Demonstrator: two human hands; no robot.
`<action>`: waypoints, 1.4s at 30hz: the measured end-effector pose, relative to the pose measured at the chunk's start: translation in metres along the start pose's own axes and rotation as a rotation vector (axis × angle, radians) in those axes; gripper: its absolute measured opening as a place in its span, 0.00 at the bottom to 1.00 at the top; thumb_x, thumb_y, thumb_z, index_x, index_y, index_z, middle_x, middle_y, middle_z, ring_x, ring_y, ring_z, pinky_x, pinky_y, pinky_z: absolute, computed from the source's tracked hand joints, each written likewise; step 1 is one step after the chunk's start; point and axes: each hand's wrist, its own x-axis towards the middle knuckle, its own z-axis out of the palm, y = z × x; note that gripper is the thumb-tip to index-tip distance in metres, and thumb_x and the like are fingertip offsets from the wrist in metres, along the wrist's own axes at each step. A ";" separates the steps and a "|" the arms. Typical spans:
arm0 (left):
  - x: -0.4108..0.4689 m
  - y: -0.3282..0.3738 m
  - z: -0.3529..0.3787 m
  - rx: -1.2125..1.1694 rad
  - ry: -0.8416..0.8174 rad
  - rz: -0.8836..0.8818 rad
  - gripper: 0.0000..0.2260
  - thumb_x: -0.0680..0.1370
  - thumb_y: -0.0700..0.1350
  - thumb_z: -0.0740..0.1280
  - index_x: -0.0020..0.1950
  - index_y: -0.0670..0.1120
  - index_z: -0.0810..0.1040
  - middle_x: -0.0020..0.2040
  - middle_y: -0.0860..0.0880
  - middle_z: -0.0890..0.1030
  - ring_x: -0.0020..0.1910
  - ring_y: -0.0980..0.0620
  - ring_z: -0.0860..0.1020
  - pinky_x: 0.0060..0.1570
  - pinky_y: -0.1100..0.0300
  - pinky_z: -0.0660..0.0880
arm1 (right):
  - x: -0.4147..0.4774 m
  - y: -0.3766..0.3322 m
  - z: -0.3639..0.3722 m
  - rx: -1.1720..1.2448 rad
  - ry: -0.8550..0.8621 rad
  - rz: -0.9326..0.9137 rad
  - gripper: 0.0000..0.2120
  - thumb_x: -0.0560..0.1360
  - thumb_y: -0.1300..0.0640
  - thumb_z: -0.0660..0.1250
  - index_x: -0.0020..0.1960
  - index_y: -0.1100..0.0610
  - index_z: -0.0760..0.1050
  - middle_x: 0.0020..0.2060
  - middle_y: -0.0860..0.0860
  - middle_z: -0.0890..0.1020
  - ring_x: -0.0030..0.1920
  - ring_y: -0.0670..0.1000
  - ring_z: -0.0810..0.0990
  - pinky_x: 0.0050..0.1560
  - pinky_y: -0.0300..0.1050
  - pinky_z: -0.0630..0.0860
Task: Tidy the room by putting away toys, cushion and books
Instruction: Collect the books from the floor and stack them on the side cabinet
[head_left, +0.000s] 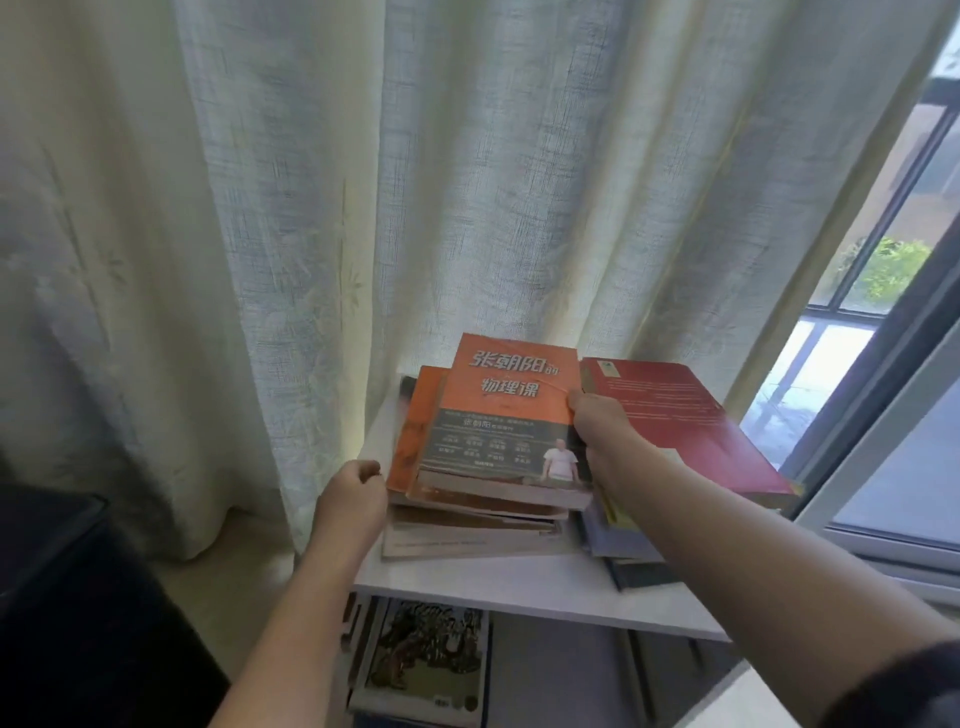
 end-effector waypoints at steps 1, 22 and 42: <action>0.002 -0.003 0.002 0.025 -0.038 -0.006 0.17 0.80 0.41 0.58 0.68 0.45 0.73 0.63 0.48 0.77 0.63 0.47 0.73 0.62 0.54 0.69 | 0.004 -0.001 0.003 -0.038 -0.003 -0.001 0.11 0.82 0.56 0.59 0.47 0.60 0.75 0.34 0.54 0.79 0.32 0.52 0.77 0.35 0.44 0.75; -0.006 0.019 -0.006 -0.660 -0.085 -0.223 0.18 0.76 0.28 0.50 0.58 0.37 0.74 0.46 0.41 0.81 0.47 0.44 0.80 0.46 0.56 0.78 | -0.054 0.066 0.041 -1.621 -0.296 -0.755 0.50 0.70 0.34 0.67 0.78 0.48 0.39 0.78 0.58 0.47 0.77 0.64 0.47 0.74 0.66 0.50; -0.009 0.015 0.000 -0.127 -0.032 0.046 0.20 0.77 0.33 0.56 0.68 0.42 0.73 0.64 0.46 0.77 0.63 0.47 0.75 0.64 0.56 0.70 | -0.046 0.031 0.037 -1.205 -0.107 -0.907 0.31 0.68 0.49 0.72 0.67 0.51 0.65 0.49 0.50 0.82 0.45 0.54 0.80 0.39 0.43 0.70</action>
